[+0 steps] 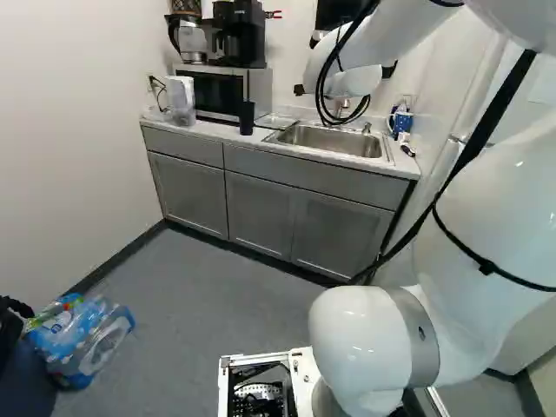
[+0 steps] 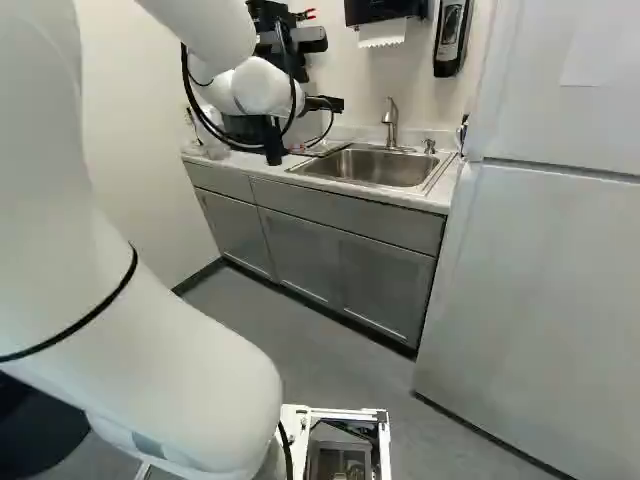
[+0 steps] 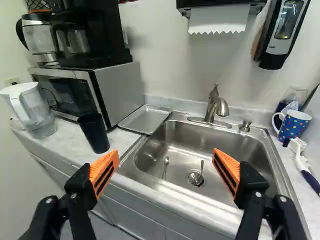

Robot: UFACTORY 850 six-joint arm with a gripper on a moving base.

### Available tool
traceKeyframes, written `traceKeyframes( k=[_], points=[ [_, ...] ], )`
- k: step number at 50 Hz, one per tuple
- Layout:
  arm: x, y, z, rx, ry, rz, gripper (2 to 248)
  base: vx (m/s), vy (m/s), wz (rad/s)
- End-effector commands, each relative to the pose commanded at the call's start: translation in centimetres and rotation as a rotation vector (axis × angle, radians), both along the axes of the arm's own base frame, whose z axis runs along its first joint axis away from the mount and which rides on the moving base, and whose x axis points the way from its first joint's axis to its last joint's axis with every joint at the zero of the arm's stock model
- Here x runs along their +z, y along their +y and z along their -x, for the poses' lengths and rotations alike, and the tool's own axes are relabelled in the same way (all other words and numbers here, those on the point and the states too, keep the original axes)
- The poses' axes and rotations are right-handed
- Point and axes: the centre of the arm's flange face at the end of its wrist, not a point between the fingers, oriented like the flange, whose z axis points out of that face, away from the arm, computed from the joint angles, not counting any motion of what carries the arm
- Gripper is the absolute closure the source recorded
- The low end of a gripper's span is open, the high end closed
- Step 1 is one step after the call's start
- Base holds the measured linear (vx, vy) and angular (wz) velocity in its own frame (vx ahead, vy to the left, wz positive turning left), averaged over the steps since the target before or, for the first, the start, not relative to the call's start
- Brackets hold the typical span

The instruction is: Rinse the cup and place it in the tray

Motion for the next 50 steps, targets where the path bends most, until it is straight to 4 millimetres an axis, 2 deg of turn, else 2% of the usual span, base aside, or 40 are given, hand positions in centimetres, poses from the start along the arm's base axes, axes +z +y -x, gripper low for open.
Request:
traceKeyframes(
  k=[23, 50],
  points=[
    [0.0, 0.0, 0.0, 0.0, 0.0, 0.0, 3, 0.198, -0.033, -0.006],
    [0.0, 0.0, 0.0, 0.0, 0.0, 0.0, 3, 0.166, 0.001, -0.001]
  ],
)
